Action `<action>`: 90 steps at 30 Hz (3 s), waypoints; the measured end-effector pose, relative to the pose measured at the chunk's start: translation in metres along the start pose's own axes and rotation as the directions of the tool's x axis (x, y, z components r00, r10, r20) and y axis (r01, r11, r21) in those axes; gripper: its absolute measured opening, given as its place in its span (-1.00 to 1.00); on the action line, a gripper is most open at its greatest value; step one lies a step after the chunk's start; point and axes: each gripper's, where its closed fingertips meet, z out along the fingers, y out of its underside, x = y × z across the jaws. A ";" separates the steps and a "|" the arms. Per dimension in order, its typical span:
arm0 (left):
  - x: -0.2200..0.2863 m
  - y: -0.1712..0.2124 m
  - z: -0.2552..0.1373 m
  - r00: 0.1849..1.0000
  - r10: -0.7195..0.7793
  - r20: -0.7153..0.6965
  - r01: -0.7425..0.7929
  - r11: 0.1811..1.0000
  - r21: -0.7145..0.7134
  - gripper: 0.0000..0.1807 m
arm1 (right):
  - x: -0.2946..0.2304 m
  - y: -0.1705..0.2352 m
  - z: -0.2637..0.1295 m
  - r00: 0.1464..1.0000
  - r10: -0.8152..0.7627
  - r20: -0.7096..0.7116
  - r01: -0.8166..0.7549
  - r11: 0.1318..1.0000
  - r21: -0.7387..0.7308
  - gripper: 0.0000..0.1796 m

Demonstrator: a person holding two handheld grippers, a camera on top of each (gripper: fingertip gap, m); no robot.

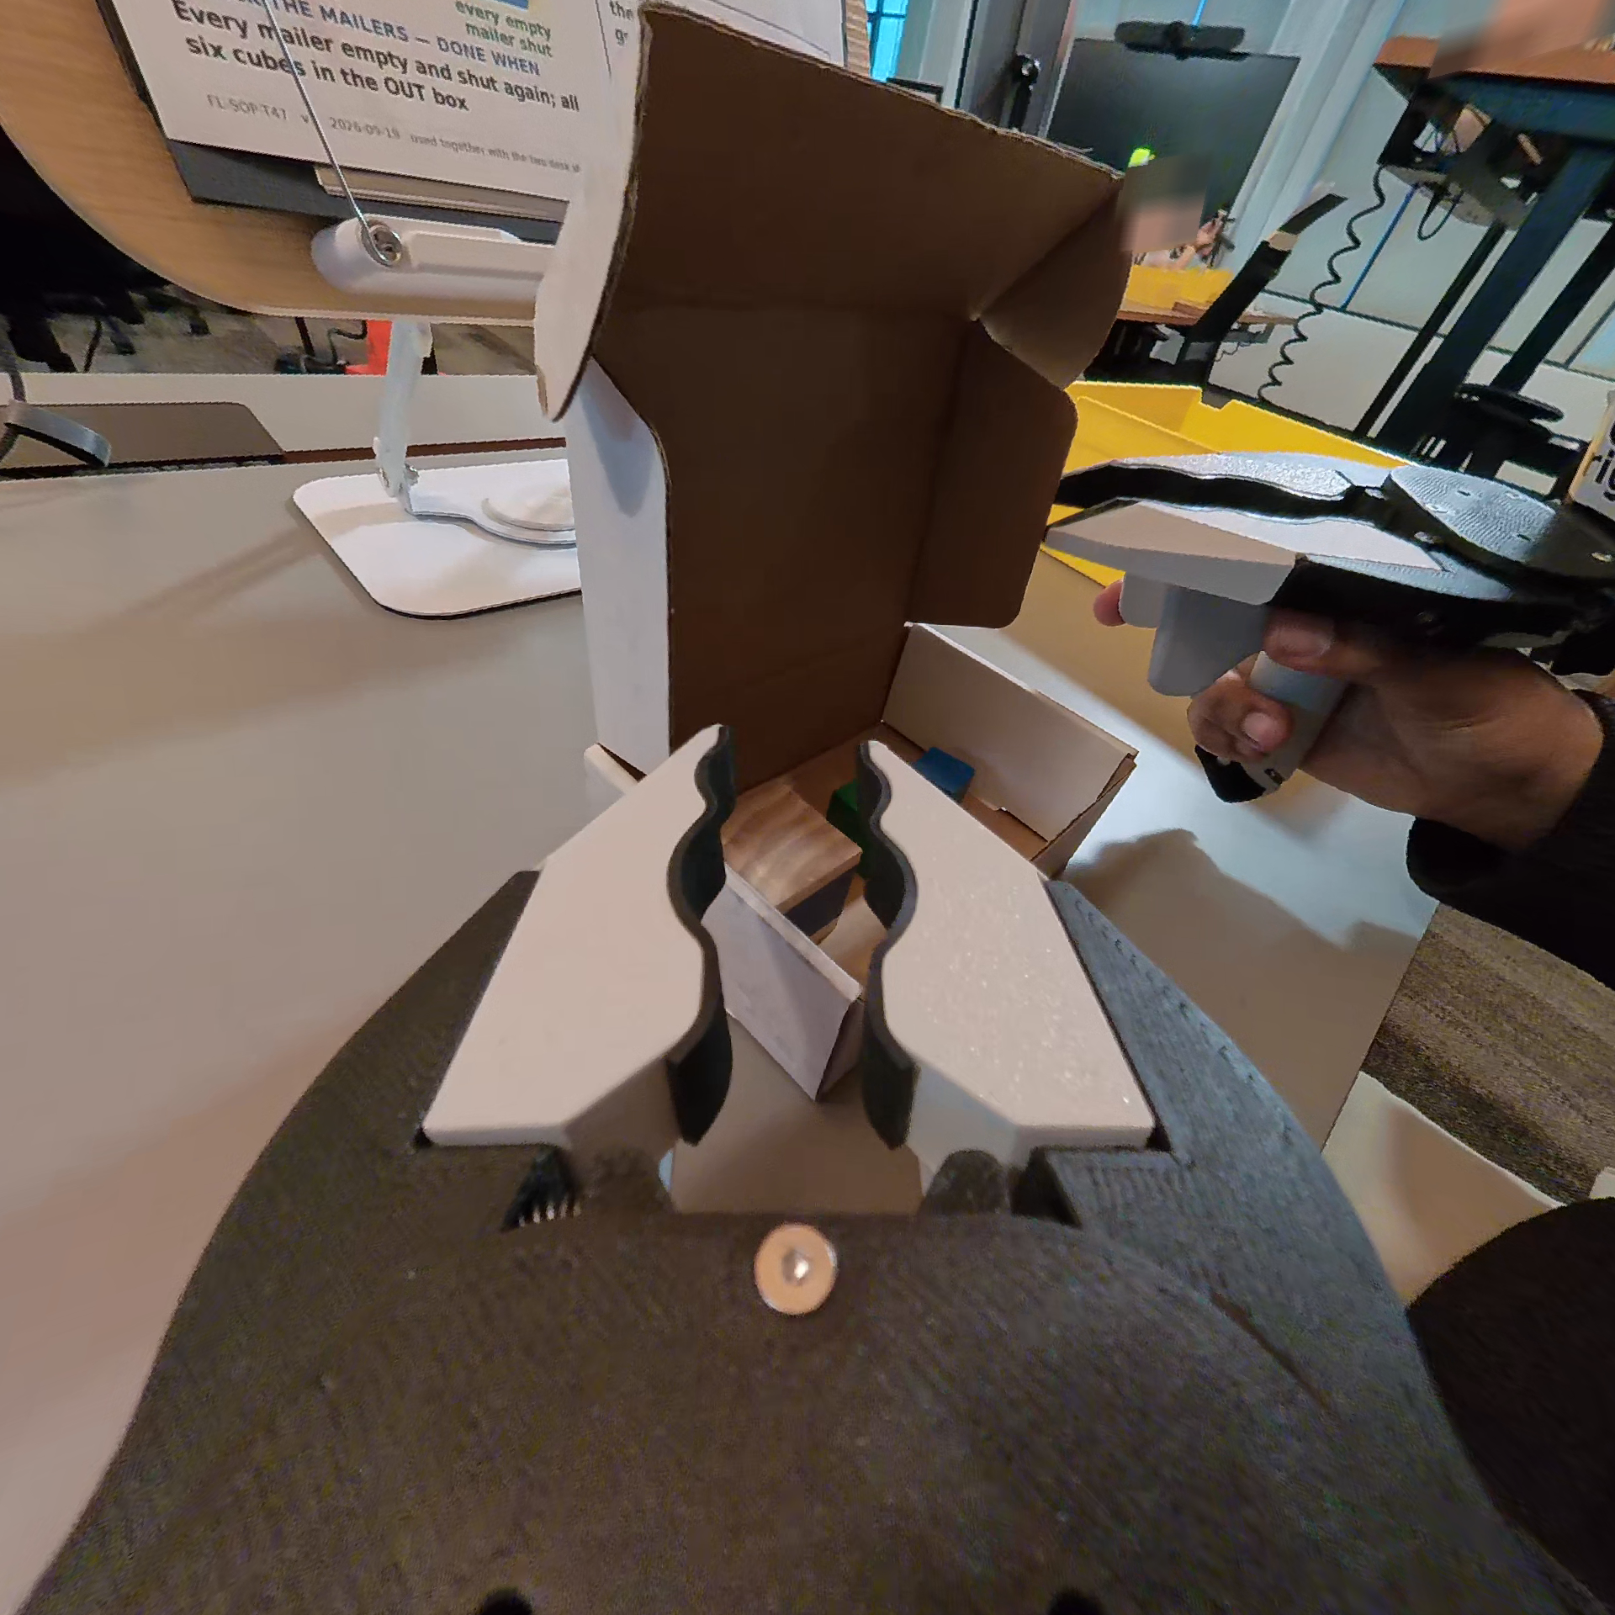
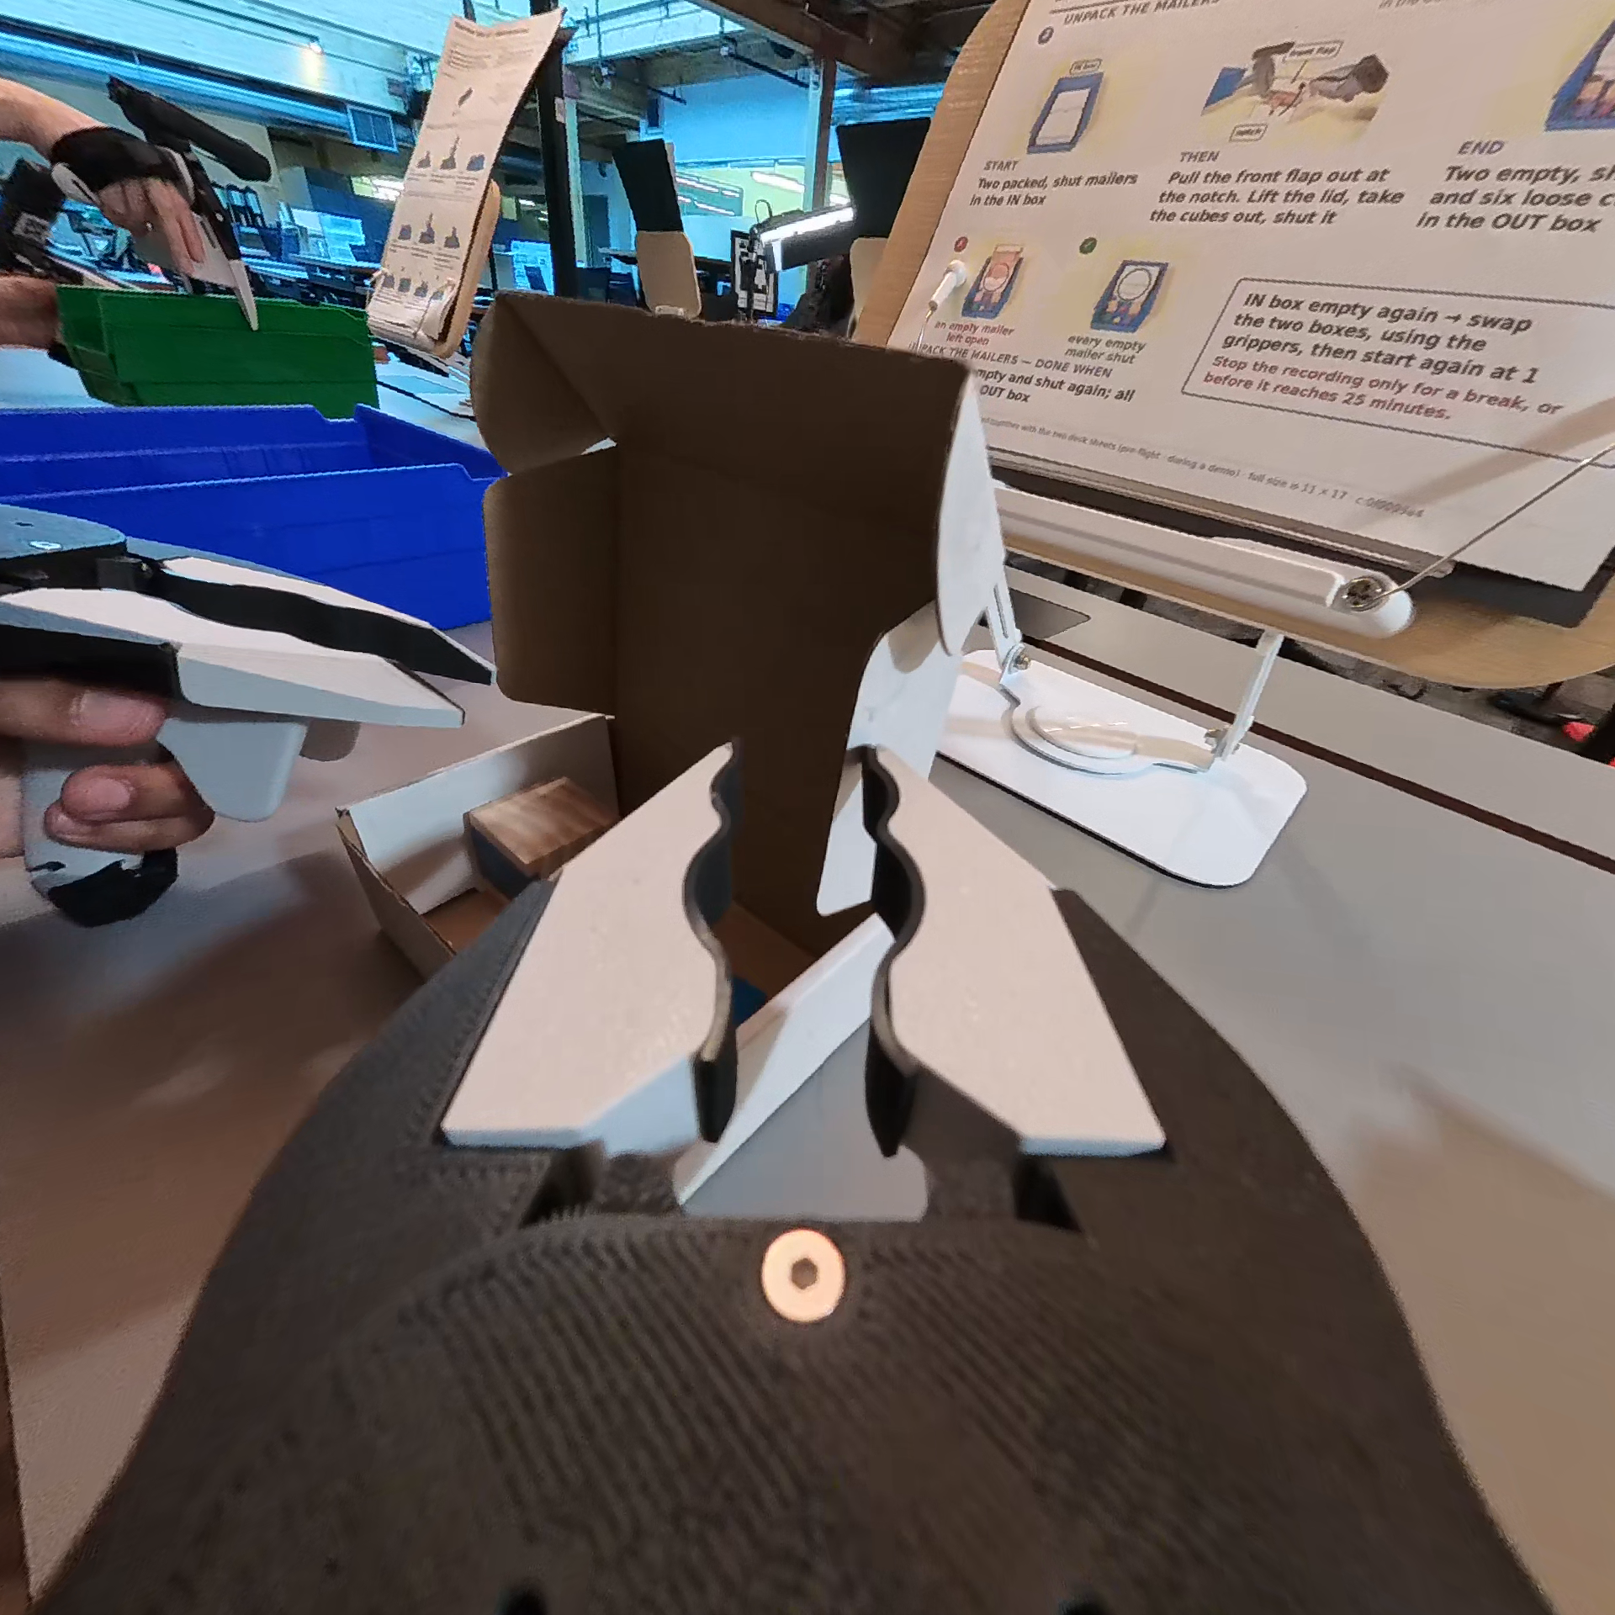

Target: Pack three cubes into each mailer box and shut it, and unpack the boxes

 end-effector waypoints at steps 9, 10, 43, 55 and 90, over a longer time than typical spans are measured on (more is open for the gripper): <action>-0.004 -0.001 0.000 1.000 -0.011 0.020 0.011 1.000 0.004 -0.75 | 0.002 -0.003 -0.001 1.000 0.010 -0.005 -0.010 1.000 0.016 -0.74; -0.005 -0.001 -0.001 1.000 -0.012 0.021 0.012 1.000 0.005 -0.75 | 0.002 -0.003 -0.001 1.000 0.010 -0.005 -0.010 1.000 0.017 -0.74; -0.032 -0.021 -0.007 0.985 -0.058 0.165 0.039 0.993 0.116 -0.69 | -0.003 -0.007 -0.004 1.000 0.004 0.008 -0.005 0.999 0.041 -0.78; -0.015 -0.008 0.007 0.984 0.058 0.167 -0.064 0.998 0.029 -0.82 | -0.004 -0.004 -0.004 1.000 0.006 0.010 -0.006 1.000 0.029 -0.78; -0.004 -0.014 0.006 0.989 0.088 0.118 -0.095 0.994 0.051 -0.83 | 0.013 0.004 -0.005 0.997 0.013 -0.074 -0.015 1.000 -0.017 -0.89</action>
